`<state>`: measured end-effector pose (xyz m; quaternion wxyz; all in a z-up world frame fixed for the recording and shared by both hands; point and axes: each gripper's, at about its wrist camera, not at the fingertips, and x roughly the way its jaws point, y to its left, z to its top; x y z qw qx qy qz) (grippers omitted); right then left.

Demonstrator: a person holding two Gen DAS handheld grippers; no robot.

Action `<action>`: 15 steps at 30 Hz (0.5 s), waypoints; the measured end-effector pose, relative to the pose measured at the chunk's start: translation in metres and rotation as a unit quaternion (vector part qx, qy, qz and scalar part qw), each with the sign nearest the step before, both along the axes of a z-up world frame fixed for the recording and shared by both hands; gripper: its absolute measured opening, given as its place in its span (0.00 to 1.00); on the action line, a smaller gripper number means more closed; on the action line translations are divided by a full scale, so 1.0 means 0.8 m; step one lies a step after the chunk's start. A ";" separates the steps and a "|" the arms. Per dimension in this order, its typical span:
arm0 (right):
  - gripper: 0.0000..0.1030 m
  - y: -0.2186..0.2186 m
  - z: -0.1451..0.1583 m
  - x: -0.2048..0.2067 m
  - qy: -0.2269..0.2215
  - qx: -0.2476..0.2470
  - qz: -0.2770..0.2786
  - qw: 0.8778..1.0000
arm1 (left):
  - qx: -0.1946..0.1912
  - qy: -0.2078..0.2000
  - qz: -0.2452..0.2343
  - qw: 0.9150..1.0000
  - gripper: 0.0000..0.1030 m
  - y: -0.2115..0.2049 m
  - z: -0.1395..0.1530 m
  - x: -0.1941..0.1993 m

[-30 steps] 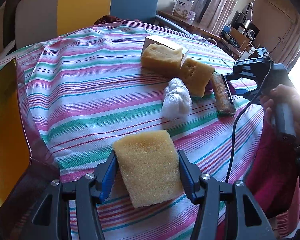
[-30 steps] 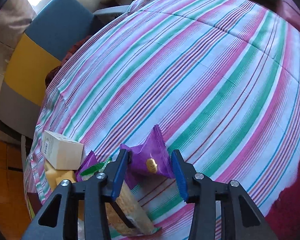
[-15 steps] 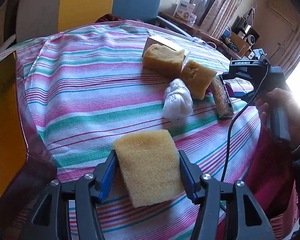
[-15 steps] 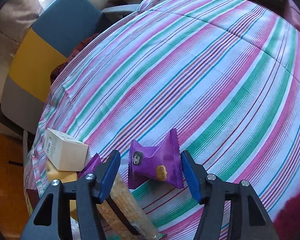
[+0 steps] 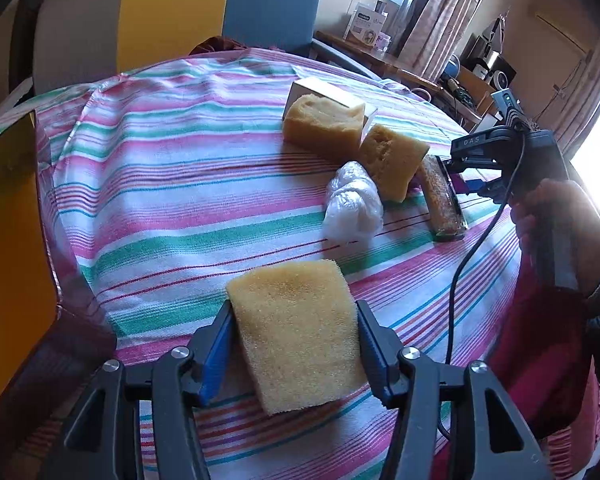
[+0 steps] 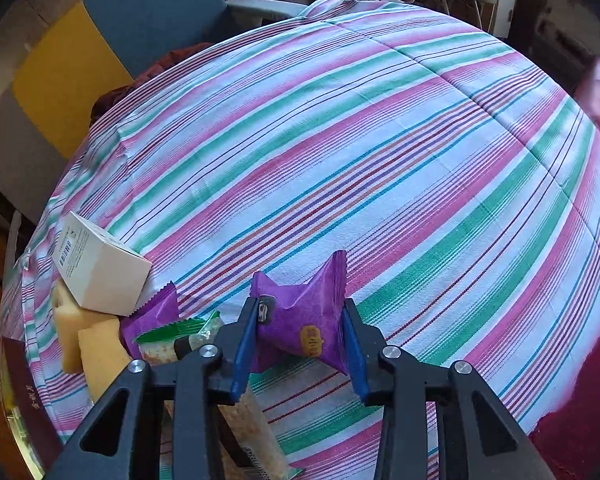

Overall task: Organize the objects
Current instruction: 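Carry the yellow sponge over the gold tray and release it with the left gripper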

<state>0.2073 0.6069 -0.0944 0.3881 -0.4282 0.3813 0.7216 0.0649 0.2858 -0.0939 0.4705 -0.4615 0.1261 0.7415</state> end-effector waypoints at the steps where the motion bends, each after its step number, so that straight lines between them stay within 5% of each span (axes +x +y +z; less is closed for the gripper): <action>1: 0.39 0.001 0.001 -0.003 0.000 0.001 0.000 1.000 | 0.004 0.004 -0.002 1.000 0.55 -0.002 0.004 0.001; 9: 0.39 -0.008 0.007 0.004 -0.016 0.018 0.012 1.000 | 0.071 0.024 0.034 0.997 0.54 -0.047 0.075 -0.020; 15: 0.39 -0.008 0.004 -0.010 -0.025 0.026 0.019 0.999 | 0.072 -0.002 0.153 0.986 0.54 -0.126 0.093 -0.119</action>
